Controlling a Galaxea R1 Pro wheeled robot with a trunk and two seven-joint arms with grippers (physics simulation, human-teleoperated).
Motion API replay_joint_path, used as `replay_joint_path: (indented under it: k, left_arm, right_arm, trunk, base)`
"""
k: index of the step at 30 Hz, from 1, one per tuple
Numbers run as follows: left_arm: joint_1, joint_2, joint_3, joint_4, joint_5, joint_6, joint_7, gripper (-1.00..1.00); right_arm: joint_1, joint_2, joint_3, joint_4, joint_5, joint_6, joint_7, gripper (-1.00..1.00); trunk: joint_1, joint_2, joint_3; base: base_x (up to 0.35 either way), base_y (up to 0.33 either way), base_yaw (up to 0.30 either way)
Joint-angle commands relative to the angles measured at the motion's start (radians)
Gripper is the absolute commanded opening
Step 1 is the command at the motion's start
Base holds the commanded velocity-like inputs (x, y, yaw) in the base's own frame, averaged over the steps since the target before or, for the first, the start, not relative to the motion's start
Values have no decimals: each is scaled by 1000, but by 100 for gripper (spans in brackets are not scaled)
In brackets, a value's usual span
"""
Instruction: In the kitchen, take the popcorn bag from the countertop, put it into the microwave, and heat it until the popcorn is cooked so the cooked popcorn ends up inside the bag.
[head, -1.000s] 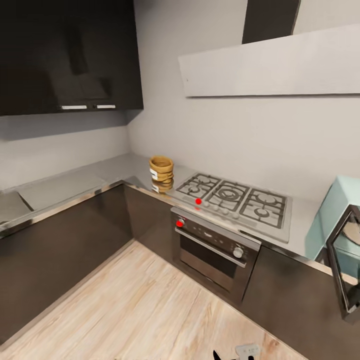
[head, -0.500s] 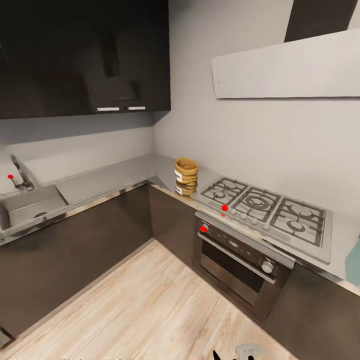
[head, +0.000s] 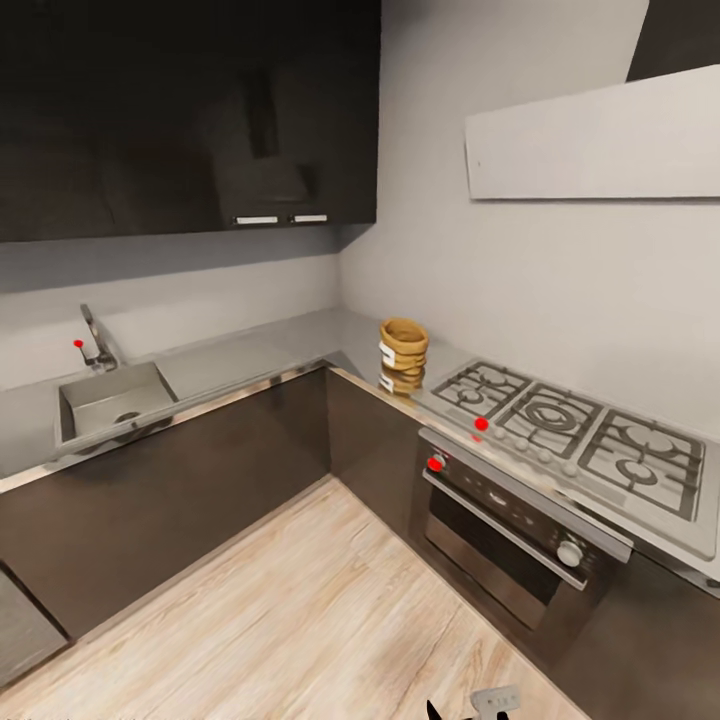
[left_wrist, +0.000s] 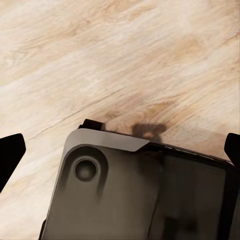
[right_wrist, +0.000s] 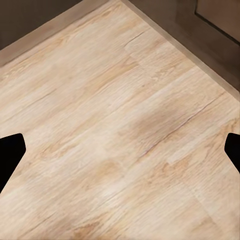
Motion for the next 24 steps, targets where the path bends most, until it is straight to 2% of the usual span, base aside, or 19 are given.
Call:
replay_joint_path:
  k: [1,24]
  left_arm:
    - [-1,0,-1,1,8,-3,0,100]
    - [-2,-1,-2,1,7,-3,2,100]
  right_arm:
    - [-1,0,-1,1,0,-3,3,100]
    - [-1,0,0,-1,1,-3,5,100]
  trunk:
    - [-4,6,2]
    - [-92,167,74]
  base:
    - [0,0,12]
    - [11,0,1]
